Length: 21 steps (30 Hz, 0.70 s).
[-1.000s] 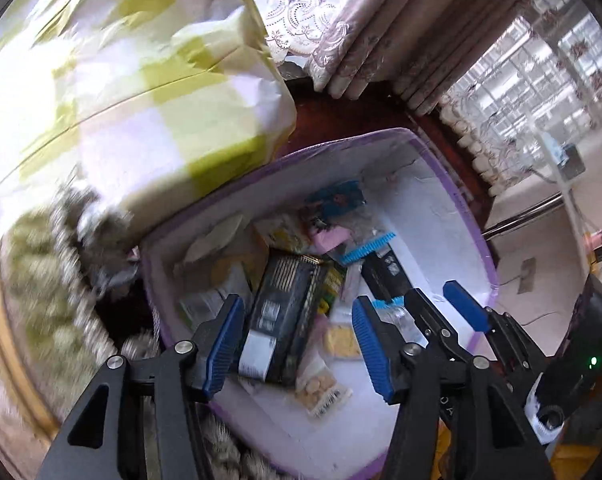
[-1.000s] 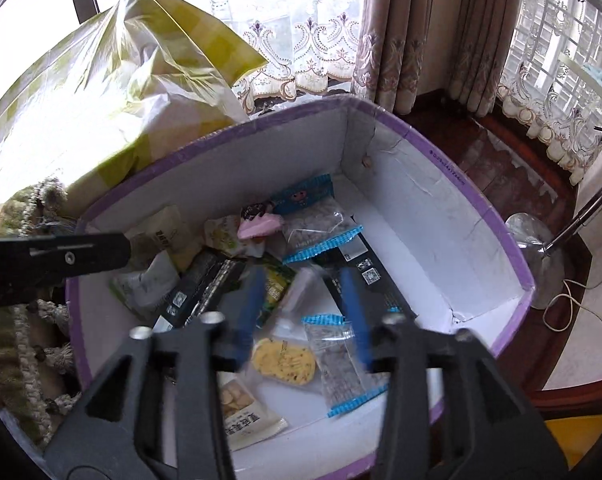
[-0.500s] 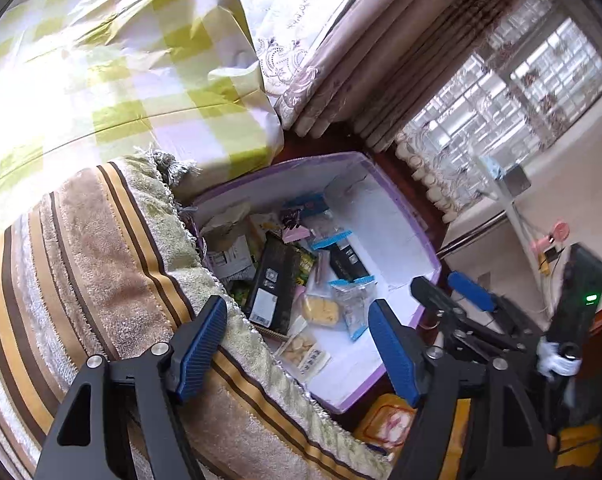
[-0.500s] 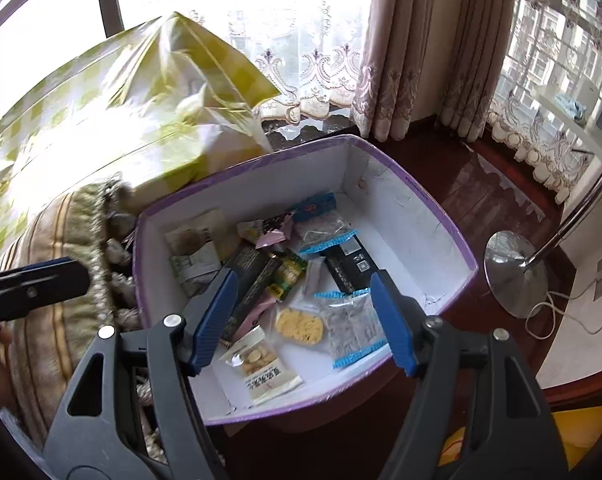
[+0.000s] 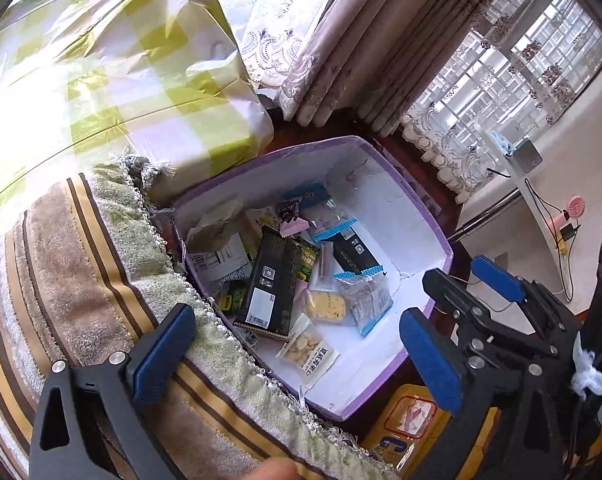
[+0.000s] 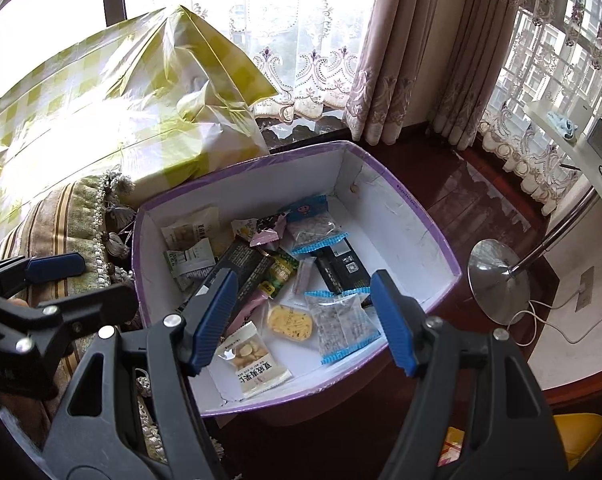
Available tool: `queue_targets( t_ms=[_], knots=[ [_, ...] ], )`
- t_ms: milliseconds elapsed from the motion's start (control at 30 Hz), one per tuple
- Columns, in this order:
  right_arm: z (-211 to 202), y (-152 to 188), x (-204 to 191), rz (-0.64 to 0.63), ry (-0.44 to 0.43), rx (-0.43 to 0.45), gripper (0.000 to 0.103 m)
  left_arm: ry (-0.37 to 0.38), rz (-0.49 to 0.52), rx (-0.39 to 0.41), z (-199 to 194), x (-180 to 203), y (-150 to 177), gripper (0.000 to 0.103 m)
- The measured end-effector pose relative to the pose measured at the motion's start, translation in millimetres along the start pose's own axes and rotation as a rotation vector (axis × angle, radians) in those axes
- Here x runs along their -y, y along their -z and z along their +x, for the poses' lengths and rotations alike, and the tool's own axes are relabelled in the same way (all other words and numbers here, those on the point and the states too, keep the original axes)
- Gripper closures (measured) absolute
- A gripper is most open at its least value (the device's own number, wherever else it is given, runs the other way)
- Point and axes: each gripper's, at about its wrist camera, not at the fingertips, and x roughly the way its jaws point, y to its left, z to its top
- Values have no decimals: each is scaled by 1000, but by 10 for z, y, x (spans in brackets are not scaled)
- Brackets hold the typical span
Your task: Organize snacks
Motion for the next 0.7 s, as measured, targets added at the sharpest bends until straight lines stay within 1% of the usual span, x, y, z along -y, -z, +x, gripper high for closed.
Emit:
queue_targets(
  t_ms=[200, 700],
  knots=[
    [14, 4, 18, 3, -3, -6, 31, -17, 19, 6, 32, 25, 18, 0],
    [40, 31, 14, 0, -7, -14, 31, -20, 26, 9, 31, 14, 19, 0]
  ],
)
